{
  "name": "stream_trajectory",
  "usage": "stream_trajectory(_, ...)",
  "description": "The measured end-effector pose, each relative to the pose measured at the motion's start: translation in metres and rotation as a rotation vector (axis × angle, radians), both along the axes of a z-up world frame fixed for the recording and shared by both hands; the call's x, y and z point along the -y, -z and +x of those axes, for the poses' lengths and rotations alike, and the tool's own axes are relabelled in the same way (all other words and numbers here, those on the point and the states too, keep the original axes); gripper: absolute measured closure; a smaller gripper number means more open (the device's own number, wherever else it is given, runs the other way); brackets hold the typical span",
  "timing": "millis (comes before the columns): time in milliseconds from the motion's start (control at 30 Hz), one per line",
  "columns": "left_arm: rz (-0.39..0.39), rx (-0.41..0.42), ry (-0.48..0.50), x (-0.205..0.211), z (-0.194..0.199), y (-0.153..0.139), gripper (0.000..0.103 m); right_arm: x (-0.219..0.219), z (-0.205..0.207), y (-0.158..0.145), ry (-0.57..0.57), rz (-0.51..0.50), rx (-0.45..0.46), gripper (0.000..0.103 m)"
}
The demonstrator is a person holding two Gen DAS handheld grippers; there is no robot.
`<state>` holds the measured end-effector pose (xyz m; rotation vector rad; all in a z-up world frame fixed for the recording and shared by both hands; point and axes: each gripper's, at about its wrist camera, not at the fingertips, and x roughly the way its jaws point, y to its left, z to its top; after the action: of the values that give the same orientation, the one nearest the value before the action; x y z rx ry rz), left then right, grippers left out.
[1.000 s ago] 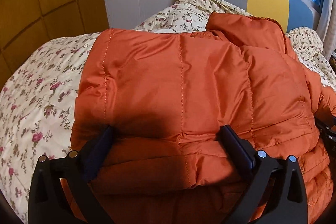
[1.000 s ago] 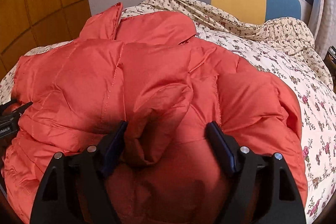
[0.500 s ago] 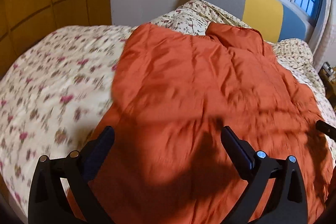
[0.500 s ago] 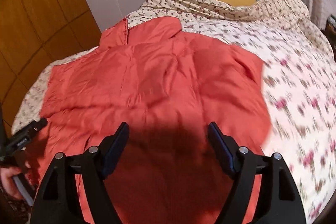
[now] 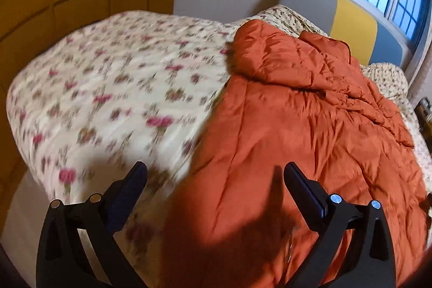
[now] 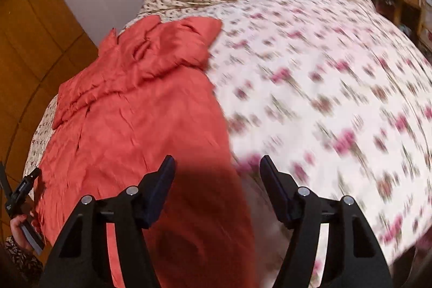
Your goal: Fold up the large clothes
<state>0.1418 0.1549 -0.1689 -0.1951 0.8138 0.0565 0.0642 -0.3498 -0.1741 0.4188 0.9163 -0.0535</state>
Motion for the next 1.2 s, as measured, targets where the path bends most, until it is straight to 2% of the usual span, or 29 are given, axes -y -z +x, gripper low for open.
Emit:
stream_trajectory(100,-0.030,-0.008,0.027,-0.005,-0.017,0.005,0.003,0.003,-0.021,0.003,-0.001,0.027,-0.009,0.037)
stream_trajectory(200,-0.023,-0.015,0.077,0.000,-0.030,0.011,0.005,0.002,-0.035,0.007,-0.013,0.043,-0.020,0.037)
stream_trajectory(333,-0.029,-0.019,0.110,0.007,-0.047,0.021,0.012,-0.005,-0.044,0.011,-0.045,0.077,-0.022,0.038)
stream_trajectory(467,-0.008,-0.017,0.146,0.016,-0.057,0.025,0.017,-0.018,-0.046,0.021,-0.087,0.105,-0.030,0.050)
stream_trajectory(533,-0.021,-0.018,0.147,0.018,-0.061,0.025,0.025,-0.024,-0.047,0.021,-0.087,0.082,-0.016,0.057)
stream_trajectory(567,-0.026,-0.021,0.145,0.019,-0.061,0.025,0.028,-0.025,-0.047,0.021,-0.092,0.091,-0.010,0.067)
stream_trajectory(600,-0.026,-0.024,0.146,0.022,-0.063,0.023,0.035,-0.025,-0.048,0.021,-0.093,0.115,-0.002,0.075)
stream_trajectory(633,-0.026,-0.025,0.150,0.024,-0.063,0.021,0.047,-0.023,-0.049,0.021,-0.092,0.143,0.007,0.078)
stream_trajectory(667,-0.024,-0.026,0.157,0.028,-0.064,0.019,0.052,-0.022,-0.051,0.021,-0.097,0.165,0.019,0.084)
stream_trajectory(733,0.002,-0.026,0.182,0.039,-0.067,0.013,0.072,-0.017,-0.057,0.017,-0.106,0.187,0.049,0.089)
stream_trajectory(833,0.021,-0.017,0.205,0.048,-0.071,0.004,0.083,-0.010,-0.061,0.012,-0.103,0.210,0.064,0.091)
stream_trajectory(967,-0.012,0.005,0.228,0.051,-0.079,-0.010,0.086,0.000,-0.068,0.002,-0.098,0.230,0.088,0.092)
stream_trajectory(1200,-0.105,0.064,0.342,0.055,-0.106,-0.038,0.086,0.008,-0.101,-0.031,-0.113,0.229,0.131,0.093)
